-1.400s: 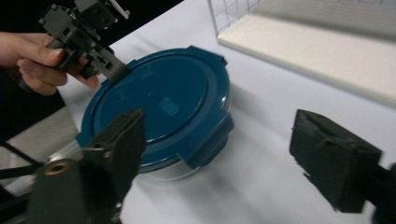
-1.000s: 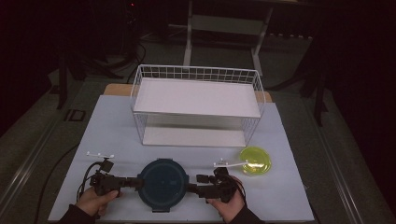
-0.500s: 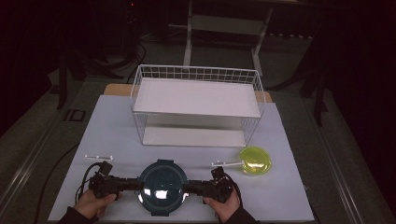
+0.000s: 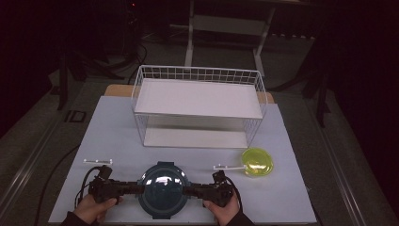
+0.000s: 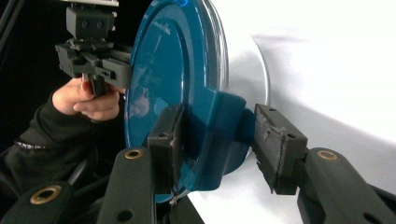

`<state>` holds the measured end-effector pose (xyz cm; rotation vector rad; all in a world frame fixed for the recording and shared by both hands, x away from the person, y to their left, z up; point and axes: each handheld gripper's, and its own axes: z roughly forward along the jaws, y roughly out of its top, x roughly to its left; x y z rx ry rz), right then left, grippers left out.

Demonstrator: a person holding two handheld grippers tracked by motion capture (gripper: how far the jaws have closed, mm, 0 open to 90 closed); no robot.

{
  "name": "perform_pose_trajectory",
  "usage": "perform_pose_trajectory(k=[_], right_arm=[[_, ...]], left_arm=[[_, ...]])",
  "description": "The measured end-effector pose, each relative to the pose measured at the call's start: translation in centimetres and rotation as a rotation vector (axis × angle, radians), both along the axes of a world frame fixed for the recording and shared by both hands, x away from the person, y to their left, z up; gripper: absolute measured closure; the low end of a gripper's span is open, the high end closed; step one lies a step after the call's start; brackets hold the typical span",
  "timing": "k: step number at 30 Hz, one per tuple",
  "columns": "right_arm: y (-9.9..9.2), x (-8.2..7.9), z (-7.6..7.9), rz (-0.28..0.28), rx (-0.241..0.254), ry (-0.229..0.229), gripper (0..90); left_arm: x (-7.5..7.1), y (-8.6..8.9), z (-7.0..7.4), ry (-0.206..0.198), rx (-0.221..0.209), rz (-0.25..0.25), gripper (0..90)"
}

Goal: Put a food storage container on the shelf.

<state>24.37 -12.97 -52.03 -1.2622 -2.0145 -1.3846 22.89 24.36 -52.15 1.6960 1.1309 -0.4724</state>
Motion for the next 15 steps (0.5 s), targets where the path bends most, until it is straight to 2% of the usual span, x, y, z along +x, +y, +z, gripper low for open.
perform_pose_trajectory(k=[3,5,13,15], right_arm=[[0.0,-0.1,0.1,0.0,-0.004,-0.006,54.6],[-0.1,-0.3,0.1,-0.002,0.018,0.01,55.8],[0.0,-0.7,0.2,-0.007,0.01,-0.04,55.5],[0.0,-1.0,0.4,-0.001,-0.006,-0.055,55.6]], left_arm=[[-0.5,-0.2,0.3,-0.011,0.015,0.003,54.8],[-1.0,-0.3,0.5,-0.017,0.02,0.004,55.2],[-1.4,-0.2,0.3,-0.017,0.005,0.016,55.7],[-1.5,-0.3,0.4,-0.019,0.002,0.014,56.4]])
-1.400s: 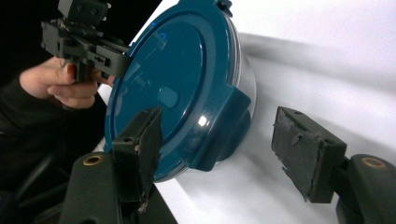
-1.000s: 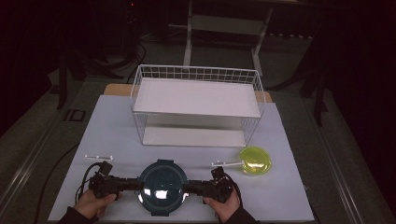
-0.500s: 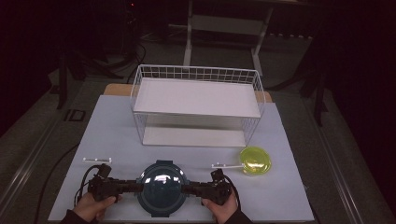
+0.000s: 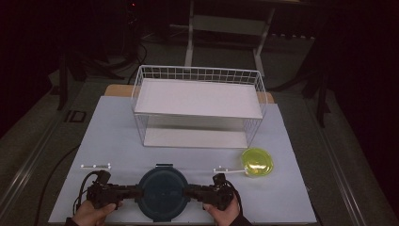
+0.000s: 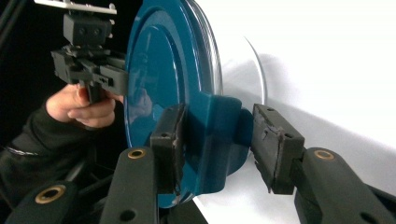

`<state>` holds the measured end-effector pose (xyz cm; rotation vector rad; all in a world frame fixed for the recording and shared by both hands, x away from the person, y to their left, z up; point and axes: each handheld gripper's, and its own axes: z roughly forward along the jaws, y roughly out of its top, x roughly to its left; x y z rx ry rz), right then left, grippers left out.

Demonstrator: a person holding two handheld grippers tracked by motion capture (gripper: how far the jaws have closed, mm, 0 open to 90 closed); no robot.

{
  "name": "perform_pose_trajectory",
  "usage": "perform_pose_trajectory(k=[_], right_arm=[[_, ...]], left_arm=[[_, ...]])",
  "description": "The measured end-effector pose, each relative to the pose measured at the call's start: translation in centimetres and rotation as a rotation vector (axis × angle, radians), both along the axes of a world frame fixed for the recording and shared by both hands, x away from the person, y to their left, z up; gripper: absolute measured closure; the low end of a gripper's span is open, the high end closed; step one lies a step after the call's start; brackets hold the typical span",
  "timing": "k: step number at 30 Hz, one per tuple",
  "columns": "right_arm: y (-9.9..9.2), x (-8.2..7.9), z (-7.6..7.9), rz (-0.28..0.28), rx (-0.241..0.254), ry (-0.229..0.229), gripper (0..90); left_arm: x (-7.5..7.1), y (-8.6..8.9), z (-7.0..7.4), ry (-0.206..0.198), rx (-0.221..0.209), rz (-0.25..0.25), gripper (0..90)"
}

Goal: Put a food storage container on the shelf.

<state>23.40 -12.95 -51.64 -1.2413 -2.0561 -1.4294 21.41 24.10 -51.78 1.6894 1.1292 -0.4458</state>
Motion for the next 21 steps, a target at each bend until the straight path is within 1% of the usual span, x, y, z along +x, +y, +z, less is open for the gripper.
perform_pose_trajectory(k=[1,2,4,5,7,8,10,13,16,17,21], right_arm=[[0.0,-0.1,0.2,0.014,-0.016,-0.01,55.7],[0.0,-0.1,0.2,0.014,-0.016,-0.01,55.7],[-0.1,-0.1,0.2,0.012,-0.016,-0.004,55.8],[-0.1,-0.2,0.2,-0.001,-0.014,0.006,55.9],[-0.1,-0.2,0.3,-0.007,-0.017,0.012,55.8],[0.0,-0.2,0.3,-0.007,-0.02,0.009,55.8],[0.0,-0.2,0.4,-0.011,-0.024,0.014,55.8],[-0.3,0.0,0.2,-0.012,-0.014,0.031,55.9],[-0.3,0.0,0.3,-0.011,-0.015,0.023,55.9],[-0.5,0.1,0.7,-0.018,-0.004,0.013,56.0],[-0.9,0.4,1.3,-0.031,0.006,-0.003,56.1]], left_arm=[[-0.1,-0.1,0.1,0.001,-0.001,0.004,56.6],[-0.1,-0.1,0.1,0.001,-0.001,0.004,56.6],[-0.2,-0.1,0.1,0.005,-0.004,0.009,56.9],[-0.2,-0.1,0.1,0.016,-0.015,0.016,56.9],[-0.1,-0.1,0.0,0.023,-0.02,0.014,56.9],[-0.1,-0.1,0.0,0.029,-0.023,0.018,57.0],[-0.1,-0.2,0.1,0.03,-0.022,0.022,57.1],[0.0,-0.4,0.6,0.015,-0.007,0.026,57.3],[0.1,-0.5,0.9,0.01,-0.013,0.025,57.4],[0.2,-0.7,1.3,0.002,-0.017,0.027,57.4],[0.5,-1.0,1.8,-0.001,-0.013,0.023,57.4]])
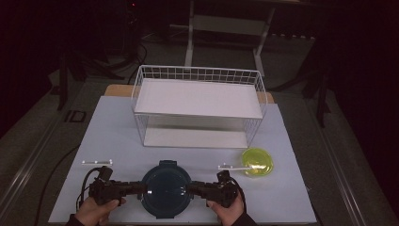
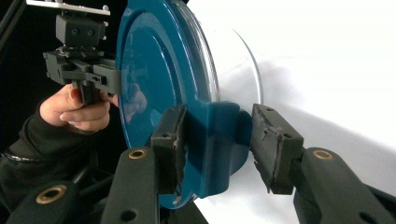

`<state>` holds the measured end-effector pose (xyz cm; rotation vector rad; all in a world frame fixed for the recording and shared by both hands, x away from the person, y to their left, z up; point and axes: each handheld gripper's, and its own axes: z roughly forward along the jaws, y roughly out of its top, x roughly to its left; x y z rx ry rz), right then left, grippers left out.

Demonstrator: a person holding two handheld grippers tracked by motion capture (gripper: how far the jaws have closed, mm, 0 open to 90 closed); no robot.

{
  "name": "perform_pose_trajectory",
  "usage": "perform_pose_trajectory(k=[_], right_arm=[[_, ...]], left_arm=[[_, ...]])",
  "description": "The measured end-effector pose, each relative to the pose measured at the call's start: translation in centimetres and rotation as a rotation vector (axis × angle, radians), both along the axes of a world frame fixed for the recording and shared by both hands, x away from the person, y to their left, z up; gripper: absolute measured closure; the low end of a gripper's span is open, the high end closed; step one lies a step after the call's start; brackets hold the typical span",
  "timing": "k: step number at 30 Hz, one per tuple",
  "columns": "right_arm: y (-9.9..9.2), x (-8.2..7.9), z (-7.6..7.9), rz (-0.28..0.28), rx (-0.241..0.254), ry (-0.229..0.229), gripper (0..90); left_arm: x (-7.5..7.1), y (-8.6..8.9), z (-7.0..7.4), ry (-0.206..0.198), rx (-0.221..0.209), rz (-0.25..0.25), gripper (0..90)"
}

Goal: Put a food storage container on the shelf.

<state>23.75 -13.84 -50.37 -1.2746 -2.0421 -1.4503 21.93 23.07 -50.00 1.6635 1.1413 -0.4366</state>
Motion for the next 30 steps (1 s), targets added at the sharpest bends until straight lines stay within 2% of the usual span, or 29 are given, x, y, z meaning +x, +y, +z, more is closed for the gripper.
perform_pose_trajectory(k=[3,9,12,16,18,21,24,28,30], right_arm=[[-0.2,0.1,0.2,-0.003,0.004,-0.002,56.1],[-0.6,0.4,1.5,-0.012,0.009,-0.018,56.1],[-1.0,0.7,2.7,-0.017,0.006,-0.037,56.1],[-1.3,0.9,3.2,-0.022,0.009,-0.046,56.1],[-1.8,1.0,4.0,-0.032,0.013,-0.056,56.1],[-2.3,1.2,4.7,-0.037,0.015,-0.065,56.2],[-2.8,1.4,5.3,-0.042,0.018,-0.062,56.2],[-3.4,2.0,6.2,-0.048,0.023,-0.066,56.2],[-3.7,2.2,6.8,-0.053,0.023,-0.076,56.2]], left_arm=[[0.2,-0.1,0.3,-0.002,0.001,-0.003,57.4],[0.7,-0.6,1.7,-0.024,-0.005,-0.001,57.4],[1.2,-1.0,2.6,-0.032,-0.016,-0.001,57.4],[1.4,-1.3,3.1,-0.039,-0.014,-0.005,57.4],[1.7,-1.8,3.9,-0.067,-0.012,-0.012,57.4],[1.9,-2.3,4.6,-0.075,-0.012,-0.013,57.4],[2.4,-2.7,5.1,-0.073,-0.016,-0.011,57.4],[3.2,-3.3,6.3,-0.1,-0.017,-0.016,57.4],[3.5,-3.6,6.7,-0.1,-0.024,-0.017,57.4]])
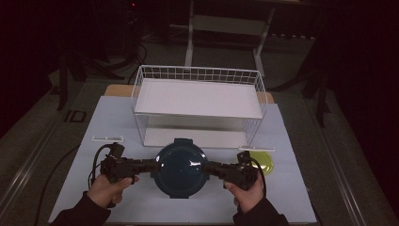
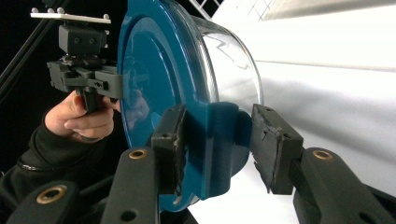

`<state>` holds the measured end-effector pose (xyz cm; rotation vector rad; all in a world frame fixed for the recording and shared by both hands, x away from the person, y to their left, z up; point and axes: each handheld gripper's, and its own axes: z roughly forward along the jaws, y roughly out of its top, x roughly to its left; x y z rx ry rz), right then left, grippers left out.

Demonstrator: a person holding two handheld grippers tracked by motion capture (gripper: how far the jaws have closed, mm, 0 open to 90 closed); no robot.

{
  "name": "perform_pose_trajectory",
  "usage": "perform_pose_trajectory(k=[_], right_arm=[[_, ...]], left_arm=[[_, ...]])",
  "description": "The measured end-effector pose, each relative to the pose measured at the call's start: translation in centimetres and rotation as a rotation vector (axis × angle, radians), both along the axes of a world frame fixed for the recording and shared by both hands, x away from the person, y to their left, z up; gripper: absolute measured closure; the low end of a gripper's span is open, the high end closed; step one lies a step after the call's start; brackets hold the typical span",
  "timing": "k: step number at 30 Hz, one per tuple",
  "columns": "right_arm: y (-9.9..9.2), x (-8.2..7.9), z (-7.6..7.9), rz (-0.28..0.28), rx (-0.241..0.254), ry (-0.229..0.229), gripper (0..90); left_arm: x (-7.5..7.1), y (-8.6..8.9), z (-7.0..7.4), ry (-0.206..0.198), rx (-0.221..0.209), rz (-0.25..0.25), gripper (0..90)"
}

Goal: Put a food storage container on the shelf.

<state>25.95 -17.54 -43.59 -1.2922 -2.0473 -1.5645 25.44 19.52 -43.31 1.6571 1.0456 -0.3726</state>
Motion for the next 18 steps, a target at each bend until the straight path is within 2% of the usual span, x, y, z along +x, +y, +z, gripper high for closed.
perform_pose_trajectory(k=[3,8,18], right_arm=[[-0.4,0.3,0.9,-0.017,0.009,-0.016,56.3],[-1.1,1.1,2.4,-0.038,0.027,-0.035,56.5],[-2.4,3.1,6.5,-0.073,0.06,-0.087,56.7]], left_arm=[[0.6,-0.4,0.7,0.001,-0.014,0.001,57.4],[1.6,-1.0,2.2,-0.022,-0.025,0.003,57.4],[3.9,-2.2,6.4,-0.098,-0.04,0.006,57.4]])
